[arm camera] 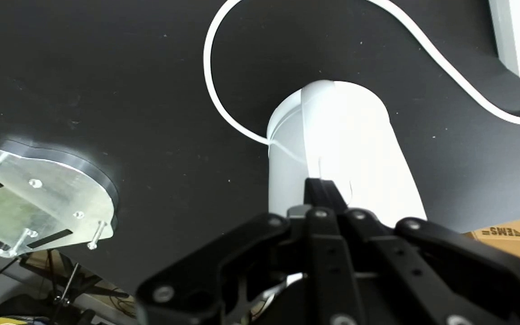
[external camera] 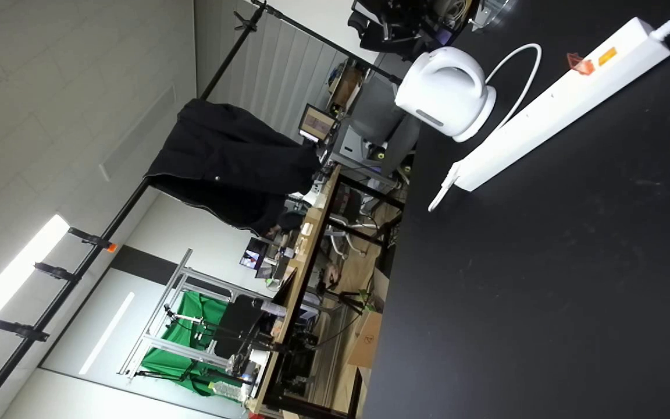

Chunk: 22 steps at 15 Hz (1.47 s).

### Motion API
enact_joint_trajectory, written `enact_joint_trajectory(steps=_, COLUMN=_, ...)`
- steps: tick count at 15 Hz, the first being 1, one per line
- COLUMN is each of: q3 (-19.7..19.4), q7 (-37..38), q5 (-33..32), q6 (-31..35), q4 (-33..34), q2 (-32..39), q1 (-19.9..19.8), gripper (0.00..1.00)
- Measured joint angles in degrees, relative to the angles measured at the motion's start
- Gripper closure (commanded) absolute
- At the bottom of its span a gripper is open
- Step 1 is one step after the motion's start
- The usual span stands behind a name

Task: Turn the kettle switch off

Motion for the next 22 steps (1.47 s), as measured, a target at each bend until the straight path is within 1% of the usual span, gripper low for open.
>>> enact_joint_trajectory(steps=4, q3=0.0, q7=-2.5, q5=3.1, q6=0.4, q4=0.0, q2=0.5, q1=0.3, gripper=1.00)
enact_joint_trajectory(steps=8, q3=0.2, q7=-5.1, q5=5.7, q6=2.7, q4=-0.1, q2=1.2, q1=0.2, gripper=1.00)
enact_joint_trajectory(steps=13, q3=1.4, q7=-8.6, q5=9.6, q6=3.9, q4=-0.1, q2=2.2, q1=-0.1, gripper=1.00)
enact_joint_trajectory(steps=22, q3=2.4, q7=-10.9, q5=12.5, q6=4.4, q4=0.0, q2=3.9, q1=-0.4, gripper=1.00)
